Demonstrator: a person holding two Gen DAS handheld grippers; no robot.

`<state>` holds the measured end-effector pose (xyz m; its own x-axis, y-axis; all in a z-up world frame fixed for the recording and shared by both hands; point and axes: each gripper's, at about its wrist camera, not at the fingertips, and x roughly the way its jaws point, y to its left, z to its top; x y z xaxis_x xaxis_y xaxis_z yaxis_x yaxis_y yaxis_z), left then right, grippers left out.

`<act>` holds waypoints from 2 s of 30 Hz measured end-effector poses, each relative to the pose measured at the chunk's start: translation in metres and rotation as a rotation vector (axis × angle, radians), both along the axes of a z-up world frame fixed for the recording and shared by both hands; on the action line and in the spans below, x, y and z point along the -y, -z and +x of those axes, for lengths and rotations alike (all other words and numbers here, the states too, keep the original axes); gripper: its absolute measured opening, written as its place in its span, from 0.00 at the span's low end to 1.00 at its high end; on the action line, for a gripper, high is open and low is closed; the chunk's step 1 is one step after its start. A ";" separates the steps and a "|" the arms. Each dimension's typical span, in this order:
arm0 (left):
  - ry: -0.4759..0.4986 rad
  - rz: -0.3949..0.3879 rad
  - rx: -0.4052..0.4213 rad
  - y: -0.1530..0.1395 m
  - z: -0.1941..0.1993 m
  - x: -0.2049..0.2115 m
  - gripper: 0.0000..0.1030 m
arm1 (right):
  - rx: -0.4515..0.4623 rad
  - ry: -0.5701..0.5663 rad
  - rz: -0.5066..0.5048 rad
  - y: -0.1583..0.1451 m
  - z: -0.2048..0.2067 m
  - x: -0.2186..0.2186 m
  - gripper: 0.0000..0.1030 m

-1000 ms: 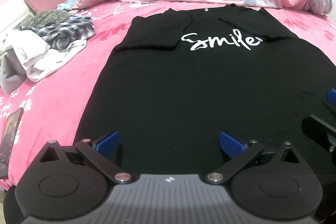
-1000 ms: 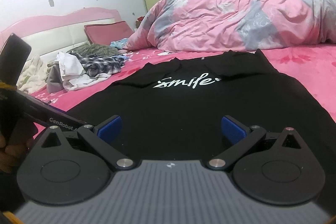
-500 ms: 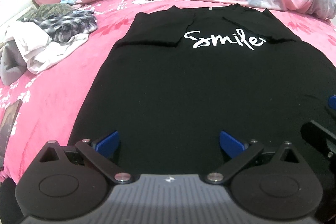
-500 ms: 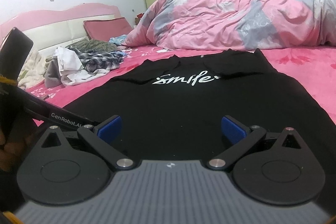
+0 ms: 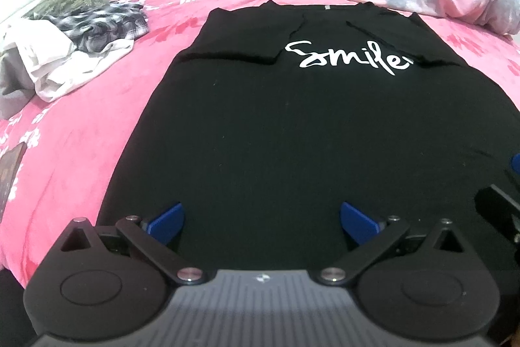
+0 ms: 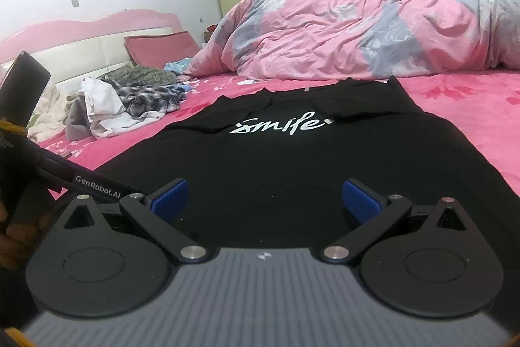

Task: Fold clothes

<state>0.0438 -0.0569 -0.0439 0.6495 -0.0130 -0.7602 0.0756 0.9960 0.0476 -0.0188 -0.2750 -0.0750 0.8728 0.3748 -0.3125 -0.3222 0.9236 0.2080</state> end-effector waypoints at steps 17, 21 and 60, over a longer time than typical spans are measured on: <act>0.074 -0.202 0.043 -0.019 -0.025 -0.052 1.00 | 0.088 0.054 -0.029 -0.015 -0.018 -0.017 0.99; 0.056 -0.212 0.065 -0.017 -0.030 -0.063 1.00 | 0.040 0.071 -0.016 -0.017 -0.025 -0.025 0.99; 0.151 -0.041 0.119 0.014 -0.050 -0.077 1.00 | -0.152 0.194 -0.147 -0.019 -0.035 -0.035 0.81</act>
<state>-0.0065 0.0199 -0.0575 0.7234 -0.1466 -0.6747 0.2204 0.9751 0.0244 -0.0535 -0.2399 -0.0562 0.8631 0.1464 -0.4834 -0.1117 0.9887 0.1000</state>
